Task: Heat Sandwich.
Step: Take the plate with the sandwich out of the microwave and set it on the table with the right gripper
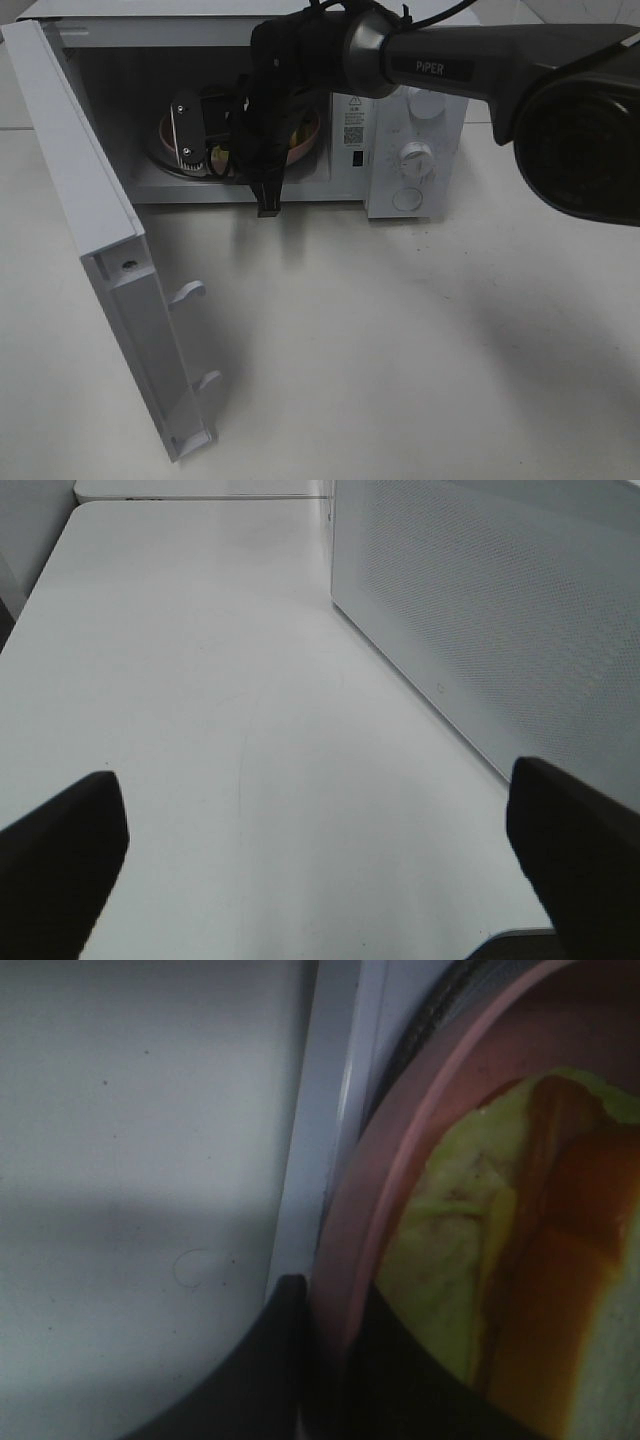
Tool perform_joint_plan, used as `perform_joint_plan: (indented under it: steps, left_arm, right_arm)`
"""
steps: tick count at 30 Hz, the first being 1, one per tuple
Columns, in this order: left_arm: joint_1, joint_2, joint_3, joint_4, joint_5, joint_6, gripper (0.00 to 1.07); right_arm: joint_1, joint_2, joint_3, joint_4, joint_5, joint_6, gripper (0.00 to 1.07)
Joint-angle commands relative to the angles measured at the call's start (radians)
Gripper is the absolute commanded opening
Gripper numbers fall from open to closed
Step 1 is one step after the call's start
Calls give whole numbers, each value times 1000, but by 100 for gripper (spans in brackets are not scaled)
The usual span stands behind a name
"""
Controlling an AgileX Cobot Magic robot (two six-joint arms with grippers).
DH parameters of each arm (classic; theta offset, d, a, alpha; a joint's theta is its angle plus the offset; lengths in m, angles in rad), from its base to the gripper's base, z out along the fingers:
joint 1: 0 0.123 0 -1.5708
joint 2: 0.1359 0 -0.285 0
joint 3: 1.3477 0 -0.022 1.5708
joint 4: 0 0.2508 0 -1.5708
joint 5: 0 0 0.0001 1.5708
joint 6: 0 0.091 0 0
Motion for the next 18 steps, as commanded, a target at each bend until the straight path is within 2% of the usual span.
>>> perform_joint_plan:
  steps: [1,8,18]
  left_arm:
    - [3,-16,1,-1,-14,-5,98]
    - [3,-16,1,-1,-14,-5,98]
    - [3,-16,1,-1,-14,-5,98]
  right_arm:
    - [-3,-30,13,28,31,-16,0]
    - [-3,-84,69,58,46,-101,0]
    - [-3,-205,223,84,14,-217,0]
